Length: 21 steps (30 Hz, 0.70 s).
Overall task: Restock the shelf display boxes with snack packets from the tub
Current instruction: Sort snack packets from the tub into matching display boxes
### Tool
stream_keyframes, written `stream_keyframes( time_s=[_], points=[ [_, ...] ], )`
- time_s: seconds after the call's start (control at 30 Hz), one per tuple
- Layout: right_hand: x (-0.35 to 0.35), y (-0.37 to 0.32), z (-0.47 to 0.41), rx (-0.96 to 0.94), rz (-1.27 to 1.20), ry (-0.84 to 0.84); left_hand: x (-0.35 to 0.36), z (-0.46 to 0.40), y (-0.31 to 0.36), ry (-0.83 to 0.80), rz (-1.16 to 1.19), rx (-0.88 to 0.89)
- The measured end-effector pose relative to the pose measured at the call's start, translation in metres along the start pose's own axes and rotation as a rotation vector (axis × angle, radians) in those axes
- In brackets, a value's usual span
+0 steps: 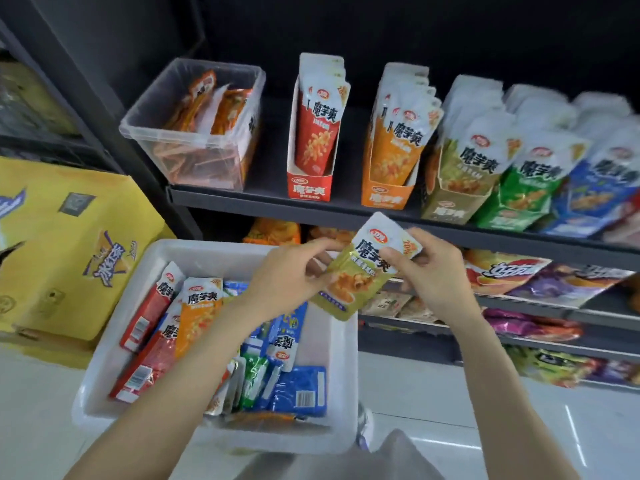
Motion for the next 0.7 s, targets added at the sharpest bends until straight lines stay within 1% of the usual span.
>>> stream_keyframes(
  time_s=[0.13,0.2,0.3,0.4,0.47,0.53,0.63,0.7],
  points=[
    [-0.066,-0.007,0.006,-0.141,-0.103,0.283,0.012,-0.053,0.048,0.282,0.025,0.303],
    [-0.09,-0.013,0.006,-0.276,-0.043,0.421,0.023,-0.082,0.073,0.393,0.036,0.412],
    [-0.114,-0.012,-0.005,-0.457,0.073,0.58,0.037,-0.126,0.098,0.505,0.058,0.499],
    [-0.127,0.001,-0.023,-0.495,0.088,0.679,0.045,-0.155,0.104,0.603,0.061,0.512],
    [-0.131,0.007,-0.034,-0.488,0.104,0.691,0.049,-0.165,0.103,0.627,0.046,0.508],
    [-0.134,0.009,-0.042,-0.471,0.162,0.718,0.055,-0.171,0.099,0.595,0.019,0.473],
    [-0.14,0.006,-0.058,-0.366,0.265,0.726,0.061,-0.179,0.092,0.527,-0.029,0.423],
    [-0.14,0.002,-0.072,-0.355,0.346,0.688,0.062,-0.182,0.088,0.504,-0.148,0.402]
  ],
)
Point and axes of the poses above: each hand's wrist, its own z-axis away from the middle knuckle, its own x-axis out of the palm, y = z × x, the point moved 2 cm from there along -z, towards the middle knuckle, and after that the axes turned 7 degrees about x, right-handed, at the moved point
